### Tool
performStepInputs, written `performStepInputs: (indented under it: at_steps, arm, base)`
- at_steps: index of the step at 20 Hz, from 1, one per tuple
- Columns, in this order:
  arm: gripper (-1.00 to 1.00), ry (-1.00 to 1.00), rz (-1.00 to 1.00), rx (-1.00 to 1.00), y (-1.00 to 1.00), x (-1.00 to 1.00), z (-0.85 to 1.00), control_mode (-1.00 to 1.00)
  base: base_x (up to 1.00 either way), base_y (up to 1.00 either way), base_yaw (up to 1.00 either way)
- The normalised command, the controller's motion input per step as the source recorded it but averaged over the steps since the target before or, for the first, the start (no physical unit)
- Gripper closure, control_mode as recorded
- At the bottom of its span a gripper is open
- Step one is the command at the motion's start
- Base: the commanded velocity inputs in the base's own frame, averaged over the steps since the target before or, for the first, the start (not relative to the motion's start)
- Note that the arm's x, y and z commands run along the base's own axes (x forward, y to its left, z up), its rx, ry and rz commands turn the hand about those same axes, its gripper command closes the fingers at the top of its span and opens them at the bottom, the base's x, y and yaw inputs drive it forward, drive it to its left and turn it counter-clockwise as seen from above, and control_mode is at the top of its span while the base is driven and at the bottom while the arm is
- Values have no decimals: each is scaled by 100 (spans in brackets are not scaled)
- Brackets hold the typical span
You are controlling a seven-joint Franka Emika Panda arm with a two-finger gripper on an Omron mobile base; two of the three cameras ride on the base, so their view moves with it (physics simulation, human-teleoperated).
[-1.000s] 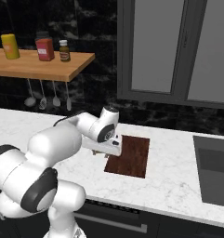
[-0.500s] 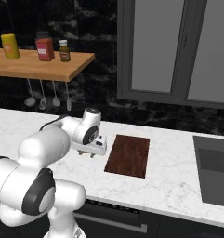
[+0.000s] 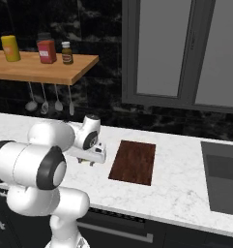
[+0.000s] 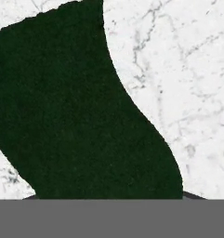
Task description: Pick up the sponge from the counter and clean the cutting board by briefly scrubbing or pressing down on the cutting board. Once finished, release the sponge.
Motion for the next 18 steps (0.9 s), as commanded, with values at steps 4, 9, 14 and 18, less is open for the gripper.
performStepInputs:
  at_steps: [4,9,14,18]
  arm:
    - [-100,10,0,-1,27,33,-33,-100]
    - [-100,8,0,-3,22,30,-39,-100]
    - [-100,2,0,-1,10,12,-21,-100]
    - [-100,-2,0,0,0,-4,2,-100]
  base:
    - [0,0,0]
    - [0,0,0]
    - [0,0,0]
    - [0,0,0]
